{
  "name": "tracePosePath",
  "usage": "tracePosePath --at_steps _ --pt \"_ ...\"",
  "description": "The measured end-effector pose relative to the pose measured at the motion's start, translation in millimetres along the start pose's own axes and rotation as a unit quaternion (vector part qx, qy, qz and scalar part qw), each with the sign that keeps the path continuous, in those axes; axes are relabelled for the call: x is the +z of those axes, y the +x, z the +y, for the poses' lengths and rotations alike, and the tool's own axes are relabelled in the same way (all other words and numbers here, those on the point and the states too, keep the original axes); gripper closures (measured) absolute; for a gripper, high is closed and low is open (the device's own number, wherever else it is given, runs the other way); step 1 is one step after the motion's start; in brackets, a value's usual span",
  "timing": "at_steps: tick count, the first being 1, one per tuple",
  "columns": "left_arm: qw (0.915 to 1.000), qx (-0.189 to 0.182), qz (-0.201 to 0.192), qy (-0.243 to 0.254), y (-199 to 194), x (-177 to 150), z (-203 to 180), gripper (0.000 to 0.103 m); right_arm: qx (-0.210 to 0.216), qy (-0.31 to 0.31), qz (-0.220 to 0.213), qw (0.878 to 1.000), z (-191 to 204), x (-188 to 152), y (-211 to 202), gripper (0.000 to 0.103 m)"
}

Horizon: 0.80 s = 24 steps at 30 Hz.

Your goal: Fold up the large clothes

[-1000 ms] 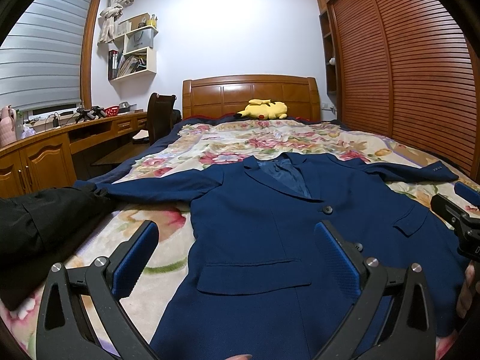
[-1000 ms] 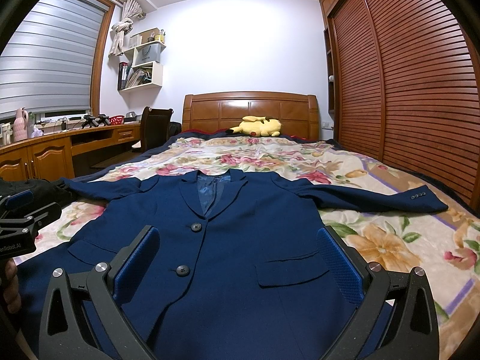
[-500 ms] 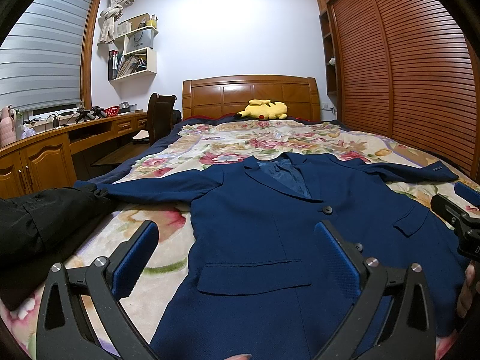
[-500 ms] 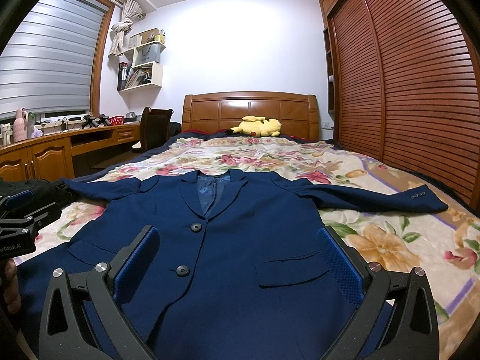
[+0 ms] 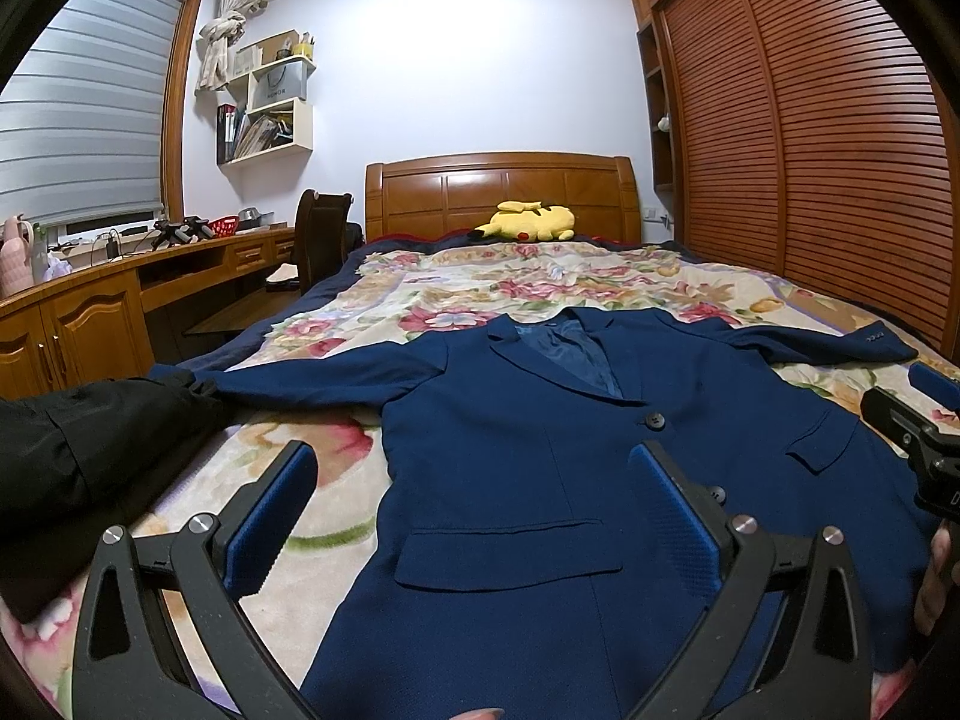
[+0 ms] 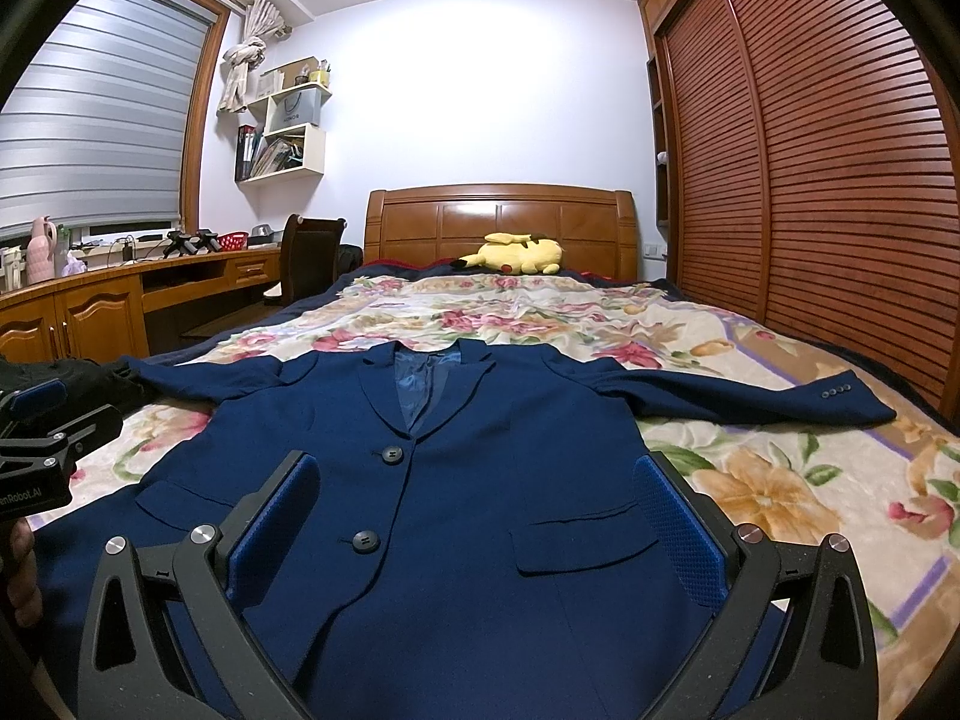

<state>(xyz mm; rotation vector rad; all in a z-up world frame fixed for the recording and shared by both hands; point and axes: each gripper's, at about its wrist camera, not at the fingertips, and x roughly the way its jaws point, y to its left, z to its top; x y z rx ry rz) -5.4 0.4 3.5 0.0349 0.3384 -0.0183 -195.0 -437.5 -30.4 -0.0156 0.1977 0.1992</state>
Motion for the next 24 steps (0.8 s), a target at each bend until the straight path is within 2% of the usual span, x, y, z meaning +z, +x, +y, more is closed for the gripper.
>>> tracePosePath --at_steps 17,24 --pt "1.0000 -0.001 0.000 0.000 -5 10 0 0.000 0.001 0.000 -0.001 1.000 1 0 1 0.000" --pt "0.9998 -0.012 0.013 -0.002 -1 24 11 0.000 0.017 0.004 0.002 1.000 -1 4 -5 0.000"
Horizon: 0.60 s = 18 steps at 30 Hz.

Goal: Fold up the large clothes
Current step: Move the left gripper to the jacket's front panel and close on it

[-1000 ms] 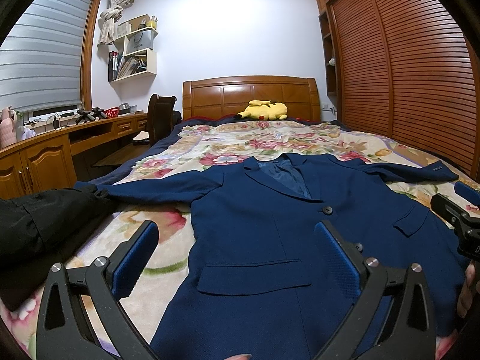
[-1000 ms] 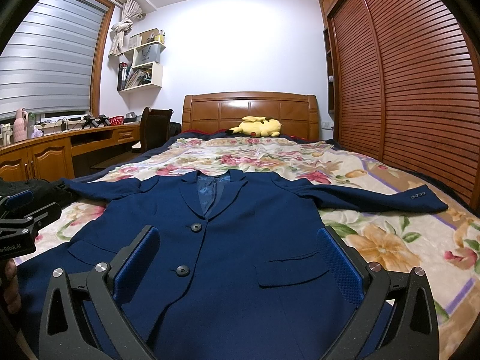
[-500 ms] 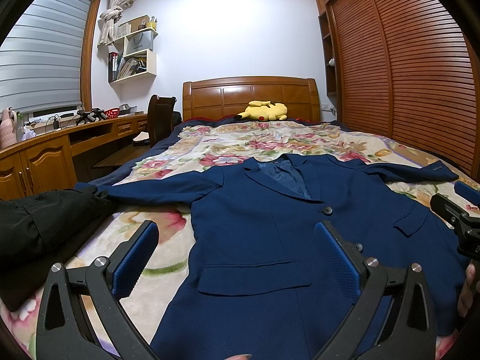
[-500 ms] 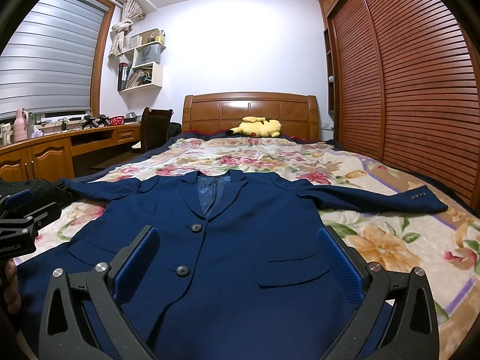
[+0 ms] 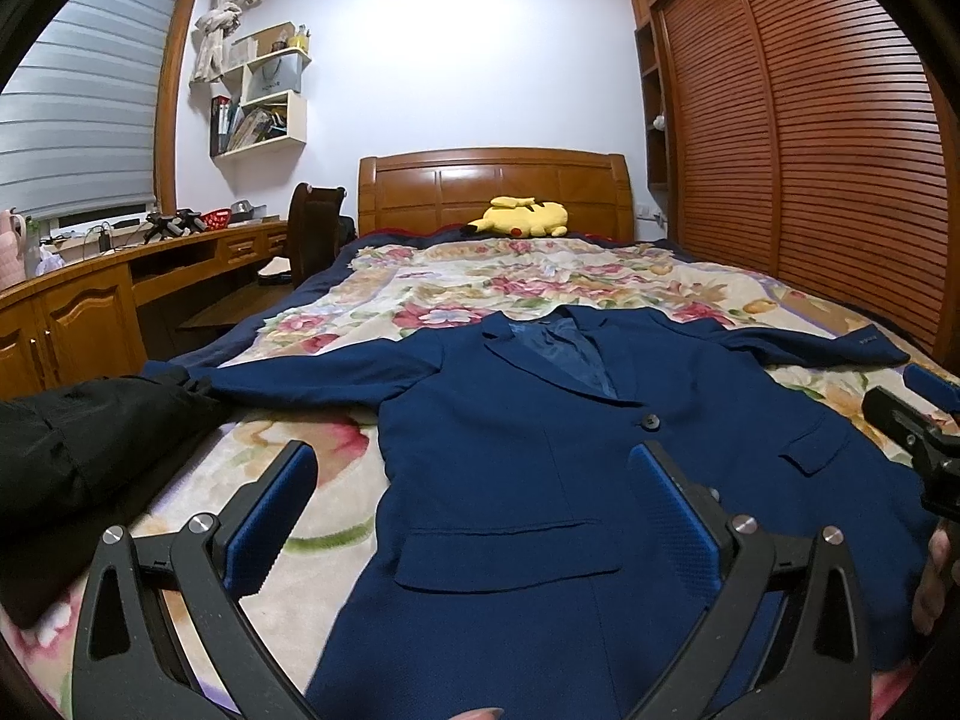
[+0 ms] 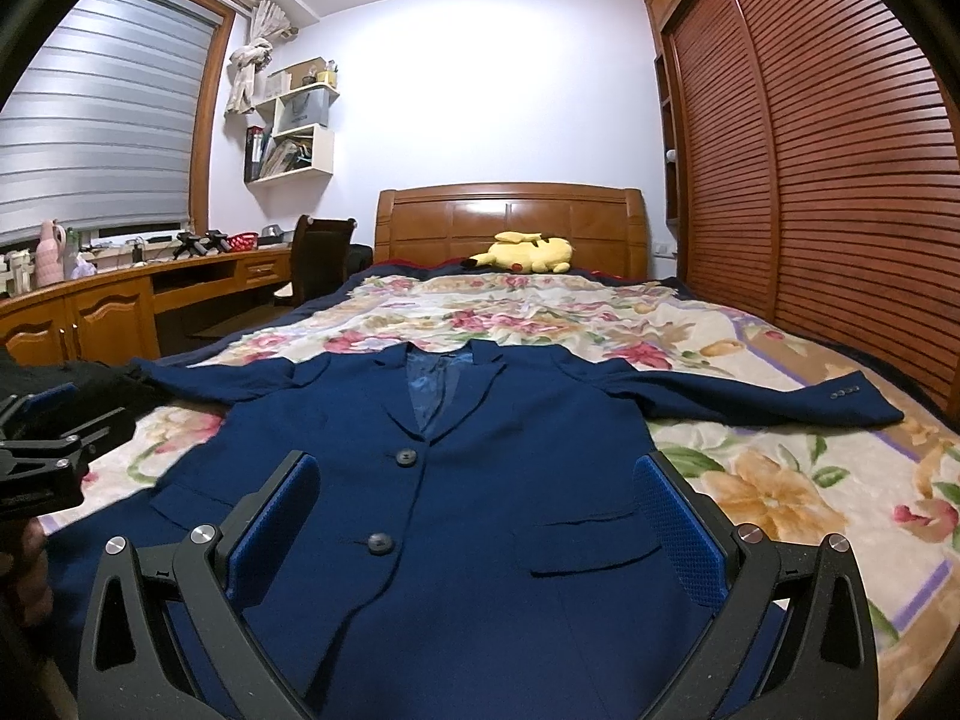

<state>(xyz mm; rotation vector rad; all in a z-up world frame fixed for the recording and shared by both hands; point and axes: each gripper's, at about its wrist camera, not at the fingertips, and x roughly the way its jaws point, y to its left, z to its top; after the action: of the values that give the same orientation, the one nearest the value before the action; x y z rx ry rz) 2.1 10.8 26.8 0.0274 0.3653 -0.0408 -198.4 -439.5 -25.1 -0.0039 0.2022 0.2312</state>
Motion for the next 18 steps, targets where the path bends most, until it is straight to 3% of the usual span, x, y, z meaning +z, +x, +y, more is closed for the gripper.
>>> tracePosePath --at_steps 18 --pt "0.9975 0.040 0.058 0.011 42 19 82 0.000 0.042 -0.013 0.009 0.999 14 26 26 0.000"
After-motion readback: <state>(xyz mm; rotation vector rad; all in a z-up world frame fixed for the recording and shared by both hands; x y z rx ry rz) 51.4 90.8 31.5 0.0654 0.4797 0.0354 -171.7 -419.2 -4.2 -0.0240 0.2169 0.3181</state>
